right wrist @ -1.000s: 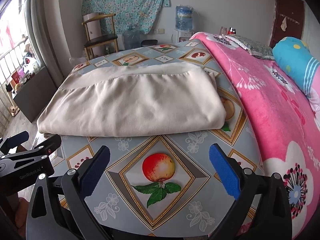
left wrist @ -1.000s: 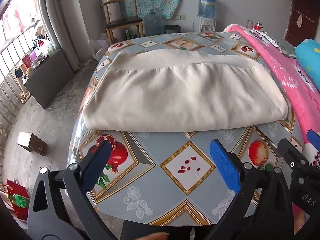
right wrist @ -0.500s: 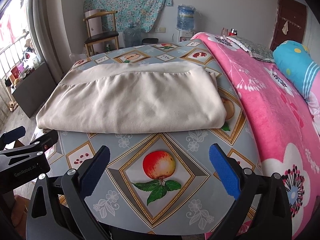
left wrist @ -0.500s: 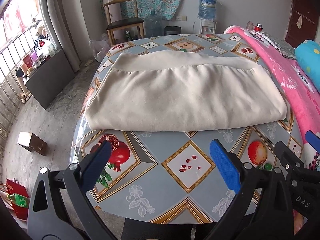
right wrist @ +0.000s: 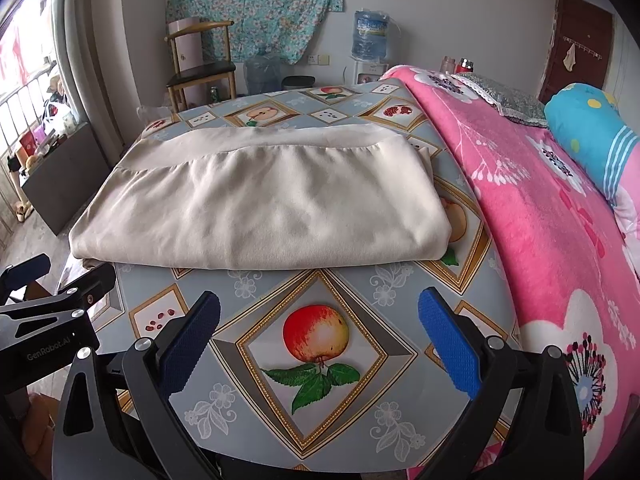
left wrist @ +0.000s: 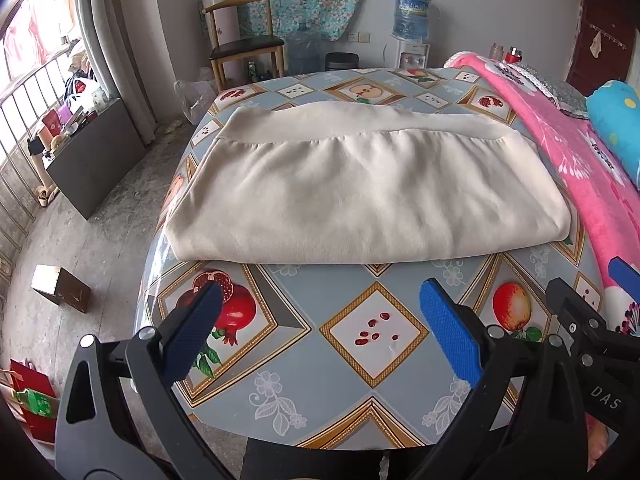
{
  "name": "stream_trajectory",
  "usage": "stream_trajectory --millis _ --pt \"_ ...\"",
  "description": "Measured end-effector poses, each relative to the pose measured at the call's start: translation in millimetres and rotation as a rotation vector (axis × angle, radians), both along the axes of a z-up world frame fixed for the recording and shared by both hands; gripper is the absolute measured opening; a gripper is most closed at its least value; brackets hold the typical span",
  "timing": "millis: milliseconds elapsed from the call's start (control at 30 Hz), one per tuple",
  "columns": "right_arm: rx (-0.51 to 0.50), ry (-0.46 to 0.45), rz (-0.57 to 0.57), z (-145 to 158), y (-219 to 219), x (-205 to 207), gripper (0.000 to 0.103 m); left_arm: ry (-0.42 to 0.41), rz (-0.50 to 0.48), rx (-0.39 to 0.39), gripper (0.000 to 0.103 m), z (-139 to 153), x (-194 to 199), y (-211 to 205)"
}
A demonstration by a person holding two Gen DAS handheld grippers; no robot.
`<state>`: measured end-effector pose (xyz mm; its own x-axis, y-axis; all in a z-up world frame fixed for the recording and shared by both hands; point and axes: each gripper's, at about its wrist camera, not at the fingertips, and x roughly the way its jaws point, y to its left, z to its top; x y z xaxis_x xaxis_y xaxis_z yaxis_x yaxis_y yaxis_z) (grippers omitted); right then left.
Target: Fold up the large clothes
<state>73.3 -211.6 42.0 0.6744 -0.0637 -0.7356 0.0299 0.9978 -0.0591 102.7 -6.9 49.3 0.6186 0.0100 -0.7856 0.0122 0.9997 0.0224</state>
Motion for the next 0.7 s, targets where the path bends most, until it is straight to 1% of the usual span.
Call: stream_trajectory --millis 700 --pt "-0.005 0.001 -0.007 0.7 -2.1 0.7 0.097 0.001 -0.001 0.0 0.095 -2.8 -0.2 -2.9"
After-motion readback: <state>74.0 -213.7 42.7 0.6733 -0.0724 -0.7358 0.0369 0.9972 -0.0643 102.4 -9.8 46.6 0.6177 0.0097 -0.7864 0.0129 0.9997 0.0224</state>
